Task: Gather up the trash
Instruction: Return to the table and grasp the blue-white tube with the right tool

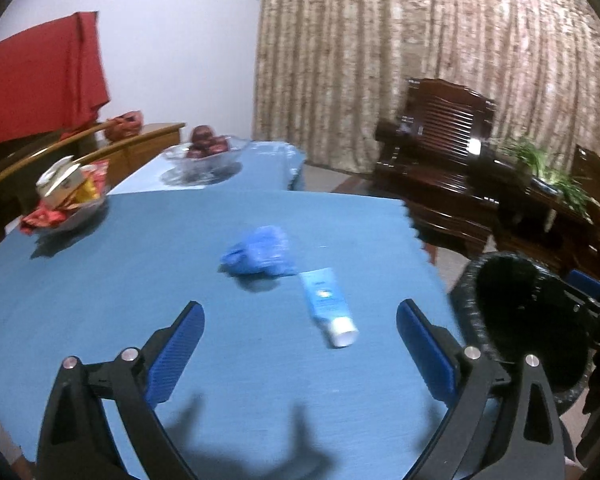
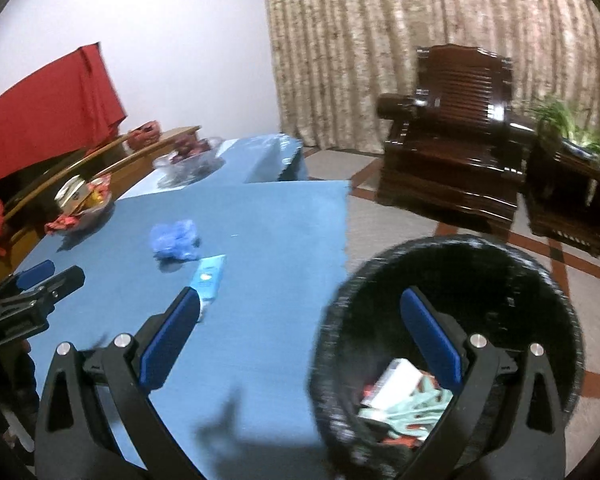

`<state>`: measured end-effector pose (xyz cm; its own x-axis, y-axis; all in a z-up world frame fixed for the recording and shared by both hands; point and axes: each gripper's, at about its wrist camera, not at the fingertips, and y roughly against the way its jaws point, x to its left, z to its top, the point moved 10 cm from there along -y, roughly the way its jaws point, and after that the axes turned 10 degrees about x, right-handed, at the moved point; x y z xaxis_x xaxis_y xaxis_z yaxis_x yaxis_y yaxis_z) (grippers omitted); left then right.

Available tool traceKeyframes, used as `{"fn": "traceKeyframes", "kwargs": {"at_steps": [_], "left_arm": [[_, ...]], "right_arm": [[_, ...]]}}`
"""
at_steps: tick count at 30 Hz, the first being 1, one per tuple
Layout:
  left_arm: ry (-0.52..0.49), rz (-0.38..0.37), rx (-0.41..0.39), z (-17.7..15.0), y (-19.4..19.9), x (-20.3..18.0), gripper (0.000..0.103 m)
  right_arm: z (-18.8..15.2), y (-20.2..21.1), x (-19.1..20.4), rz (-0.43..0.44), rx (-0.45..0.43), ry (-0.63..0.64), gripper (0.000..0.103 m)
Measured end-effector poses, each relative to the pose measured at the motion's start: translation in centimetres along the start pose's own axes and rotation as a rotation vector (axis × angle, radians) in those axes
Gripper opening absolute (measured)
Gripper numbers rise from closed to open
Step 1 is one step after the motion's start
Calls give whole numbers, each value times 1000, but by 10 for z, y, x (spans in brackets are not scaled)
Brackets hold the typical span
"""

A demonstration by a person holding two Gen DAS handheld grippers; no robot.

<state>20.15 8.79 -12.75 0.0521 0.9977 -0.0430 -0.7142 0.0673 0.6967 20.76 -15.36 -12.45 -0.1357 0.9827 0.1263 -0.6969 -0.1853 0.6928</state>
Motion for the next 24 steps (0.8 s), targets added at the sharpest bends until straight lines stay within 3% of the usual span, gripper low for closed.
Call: {"fn": "traceKeyframes", "kwargs": {"at_steps": [11,24], "left_arm": [[73,66,5,-8,-9,68,95],[92,97,36,-19,-45,106,95]], "right_arm": [[18,-52,85,81,20,101,98],[6,-135,117,67,87,98,97]]}}
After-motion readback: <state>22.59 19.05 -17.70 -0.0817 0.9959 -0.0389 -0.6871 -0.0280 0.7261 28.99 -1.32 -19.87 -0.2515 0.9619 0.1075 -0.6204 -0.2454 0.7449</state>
